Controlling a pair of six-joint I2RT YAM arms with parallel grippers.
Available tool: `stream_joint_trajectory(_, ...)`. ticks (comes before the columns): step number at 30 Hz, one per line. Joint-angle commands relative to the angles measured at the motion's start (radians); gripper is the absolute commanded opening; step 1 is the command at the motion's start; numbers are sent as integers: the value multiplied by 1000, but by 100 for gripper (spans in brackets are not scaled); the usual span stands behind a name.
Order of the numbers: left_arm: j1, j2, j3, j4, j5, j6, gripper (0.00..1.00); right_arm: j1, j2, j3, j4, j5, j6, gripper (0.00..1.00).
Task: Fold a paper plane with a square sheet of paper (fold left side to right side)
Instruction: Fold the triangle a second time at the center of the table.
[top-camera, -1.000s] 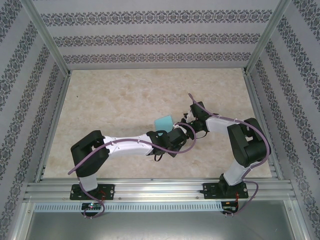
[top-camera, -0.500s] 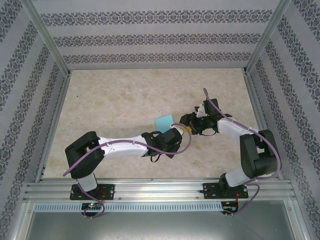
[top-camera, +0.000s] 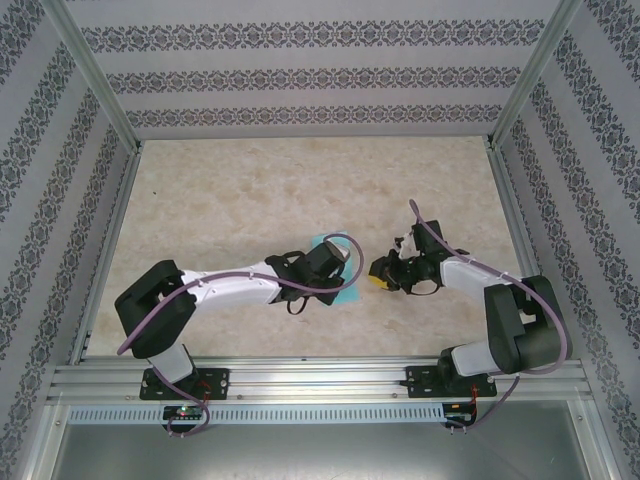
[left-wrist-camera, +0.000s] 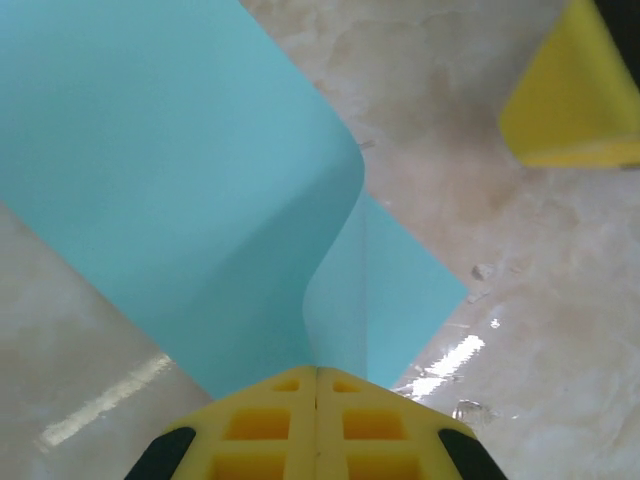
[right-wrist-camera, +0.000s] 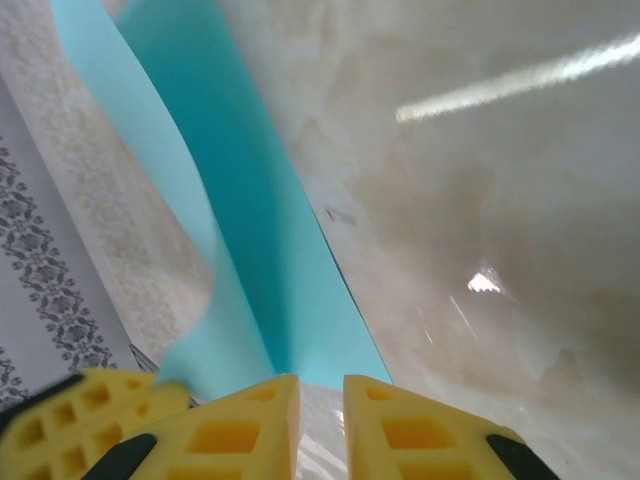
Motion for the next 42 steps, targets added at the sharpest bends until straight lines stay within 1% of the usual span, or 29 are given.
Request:
stream_joint_trajectory(1, 28, -32, -21, 46, 36, -12, 0, 37, -5, -21, 47, -9, 5, 18)
stream_joint_trajectory(7, 61, -30, -31, 45, 51, -3, 0, 124, 51, -13, 90, 12, 33, 17)
stream_joint_trajectory(11, 78, -30, -41, 38, 49, 2, 0, 158, 76, -2, 96, 35, 41, 16)
stream_joint_trajectory(18, 98, -13, -47, 45, 52, 8, 0, 173, 123, 15, 78, 55, 34, 14)
stream_joint_trajectory(29, 126, 37, -21, 53, 65, 33, 0, 185, 150, 37, -8, 134, 0, 13)
stream_joint_trajectory(42, 139, 77, -6, 78, 65, 47, 0, 194, 161, 40, -19, 141, -7, 13)
